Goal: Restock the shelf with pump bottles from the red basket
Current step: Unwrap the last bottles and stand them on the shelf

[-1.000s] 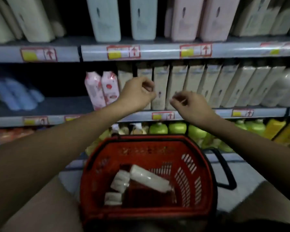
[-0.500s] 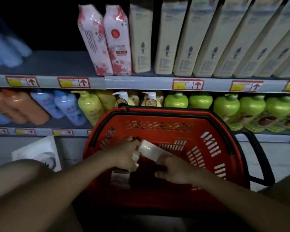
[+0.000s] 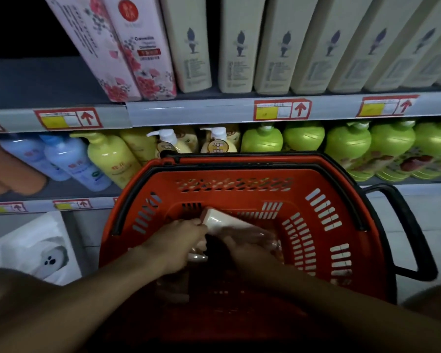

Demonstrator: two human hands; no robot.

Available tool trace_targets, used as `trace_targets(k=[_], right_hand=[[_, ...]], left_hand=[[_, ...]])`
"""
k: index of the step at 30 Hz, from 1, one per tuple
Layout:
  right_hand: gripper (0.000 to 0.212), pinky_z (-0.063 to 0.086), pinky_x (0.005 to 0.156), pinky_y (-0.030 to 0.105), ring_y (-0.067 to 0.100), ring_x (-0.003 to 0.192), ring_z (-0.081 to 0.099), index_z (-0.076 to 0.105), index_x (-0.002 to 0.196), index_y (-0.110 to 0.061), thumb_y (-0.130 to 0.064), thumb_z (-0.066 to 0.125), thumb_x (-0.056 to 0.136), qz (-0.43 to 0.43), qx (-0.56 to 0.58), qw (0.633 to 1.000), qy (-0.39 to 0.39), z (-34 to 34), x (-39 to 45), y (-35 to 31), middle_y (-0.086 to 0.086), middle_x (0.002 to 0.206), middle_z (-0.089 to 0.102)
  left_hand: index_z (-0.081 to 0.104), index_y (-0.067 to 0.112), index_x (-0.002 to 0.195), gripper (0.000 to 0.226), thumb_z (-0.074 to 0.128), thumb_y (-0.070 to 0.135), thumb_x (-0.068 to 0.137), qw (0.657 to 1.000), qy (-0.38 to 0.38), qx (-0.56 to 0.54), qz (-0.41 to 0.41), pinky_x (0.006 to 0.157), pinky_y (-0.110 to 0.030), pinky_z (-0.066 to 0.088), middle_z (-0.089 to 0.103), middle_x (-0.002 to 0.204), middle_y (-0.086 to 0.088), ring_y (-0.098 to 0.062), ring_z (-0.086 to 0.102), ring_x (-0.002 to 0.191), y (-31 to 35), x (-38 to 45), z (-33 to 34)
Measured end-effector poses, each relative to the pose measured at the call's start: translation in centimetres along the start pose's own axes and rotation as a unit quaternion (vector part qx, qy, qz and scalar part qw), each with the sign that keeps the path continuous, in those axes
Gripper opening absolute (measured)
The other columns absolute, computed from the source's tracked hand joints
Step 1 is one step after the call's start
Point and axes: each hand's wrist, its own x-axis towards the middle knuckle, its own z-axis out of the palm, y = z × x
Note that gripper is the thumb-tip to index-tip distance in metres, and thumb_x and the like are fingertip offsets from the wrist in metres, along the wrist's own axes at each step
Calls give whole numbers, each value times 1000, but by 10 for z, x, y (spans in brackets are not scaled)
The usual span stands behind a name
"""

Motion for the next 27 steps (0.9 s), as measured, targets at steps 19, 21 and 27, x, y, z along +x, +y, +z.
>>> trace_targets(k=[19, 21, 27], right_hand=[[103, 42, 113, 36, 12, 137, 45, 30, 152, -32, -36, 90, 68, -13, 266, 952, 150, -61, -82, -11, -11, 148, 47], [92, 51, 104, 35, 7, 125, 57, 39, 144, -35, -25, 90, 68, -49, 374, 911, 168, -65, -86, -5, -14, 134, 60], [87, 56, 85, 31, 2, 104, 65, 46, 124, -34, -32, 92, 50, 24, 449, 832, 326, -78, -88, 17, -13, 111, 67]], left_hand=[[32, 24, 71, 61, 88, 33, 50, 937, 193, -285, 60, 55, -29, 31, 44, 65, 7, -8, 34, 63, 60, -40, -104], [31, 24, 72, 62, 89, 34, 51, 918, 184, -343, 73, 61, -28, 37, 56, 70, -8, -9, 41, 70, 73, -38, -118], [55, 17, 88, 42, 86, -5, 70, 829, 179, -528, 53, 71, -18, 54, 74, 85, 9, -5, 70, 78, 113, 11, -124]])
